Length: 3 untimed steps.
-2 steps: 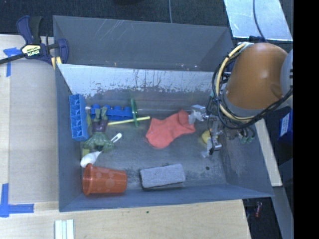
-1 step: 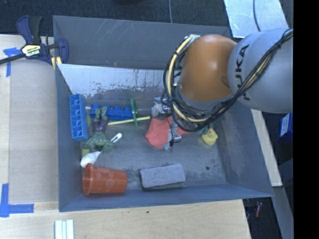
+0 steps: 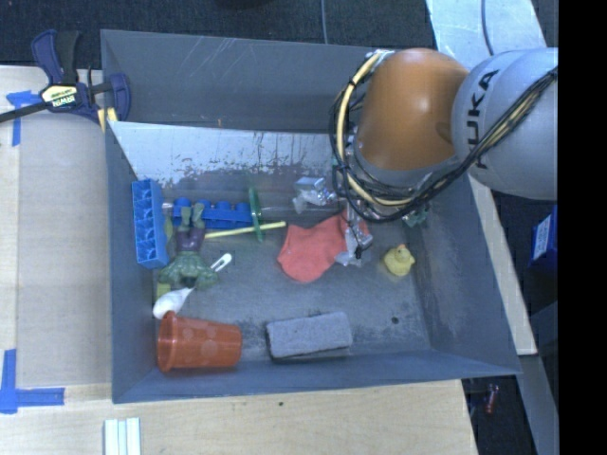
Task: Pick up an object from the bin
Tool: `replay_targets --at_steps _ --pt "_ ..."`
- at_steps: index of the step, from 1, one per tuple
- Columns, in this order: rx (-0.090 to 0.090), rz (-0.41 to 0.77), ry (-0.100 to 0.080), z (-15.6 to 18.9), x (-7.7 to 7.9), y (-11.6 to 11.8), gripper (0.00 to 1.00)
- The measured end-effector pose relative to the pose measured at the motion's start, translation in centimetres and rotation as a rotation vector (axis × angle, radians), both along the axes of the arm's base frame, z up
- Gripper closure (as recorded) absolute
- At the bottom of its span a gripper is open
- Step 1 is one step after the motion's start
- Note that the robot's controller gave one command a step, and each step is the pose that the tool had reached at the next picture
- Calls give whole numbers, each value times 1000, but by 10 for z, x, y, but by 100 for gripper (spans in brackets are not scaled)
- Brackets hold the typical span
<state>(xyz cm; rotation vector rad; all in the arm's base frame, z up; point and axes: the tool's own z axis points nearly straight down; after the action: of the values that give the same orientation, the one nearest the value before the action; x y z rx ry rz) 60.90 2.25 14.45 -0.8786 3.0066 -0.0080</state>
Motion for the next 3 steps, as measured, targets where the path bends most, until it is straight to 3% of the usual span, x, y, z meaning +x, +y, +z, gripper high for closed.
replay_targets --at_steps 1,2,3 --pt "8 -230 -6 -66 2 -12 0" --pt "4 -76 -15 -81 10 -14 100" --pt "3 -45 -15 -78 11 -14 100"
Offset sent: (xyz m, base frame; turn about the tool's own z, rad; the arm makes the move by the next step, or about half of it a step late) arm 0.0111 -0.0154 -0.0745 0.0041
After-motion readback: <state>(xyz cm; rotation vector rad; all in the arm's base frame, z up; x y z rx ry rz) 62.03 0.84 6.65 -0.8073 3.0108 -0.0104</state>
